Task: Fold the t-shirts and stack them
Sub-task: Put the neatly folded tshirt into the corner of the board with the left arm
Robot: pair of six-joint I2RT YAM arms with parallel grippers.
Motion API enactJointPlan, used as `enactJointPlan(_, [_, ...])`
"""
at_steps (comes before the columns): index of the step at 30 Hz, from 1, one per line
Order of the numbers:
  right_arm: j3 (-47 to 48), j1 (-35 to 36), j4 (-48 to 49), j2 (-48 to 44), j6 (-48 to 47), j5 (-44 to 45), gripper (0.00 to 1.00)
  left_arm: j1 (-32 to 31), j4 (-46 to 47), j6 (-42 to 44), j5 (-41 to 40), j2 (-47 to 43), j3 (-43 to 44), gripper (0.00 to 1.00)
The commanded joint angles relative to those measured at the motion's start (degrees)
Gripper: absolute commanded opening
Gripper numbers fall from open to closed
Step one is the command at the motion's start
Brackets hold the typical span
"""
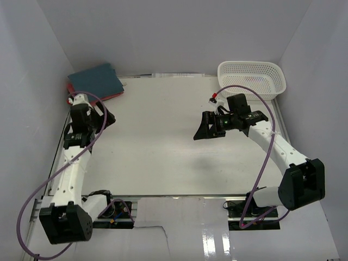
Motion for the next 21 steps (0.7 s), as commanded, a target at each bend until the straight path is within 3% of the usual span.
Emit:
enactJointPlan(1, [1.0, 0.3, -1.1, -3.2, -2.2, 2.5, 0.90, -0.1, -1.8, 2.9, -2.7, -11.5, -3.1, 0.98])
enactJointPlan(10, [-3.5, 0.3, 1.8, -8.7, -1.9, 3.5, 0.90, -0.2, -6.4, 5.6, -3.8, -22.3, -7.8, 0.98])
enactJointPlan(21, [-6.5, 0.3, 2.5, -11.7, -1.8, 4.3, 0.90, -0.2, -6.7, 6.1, -1.6, -21.6, -7.5, 0.98])
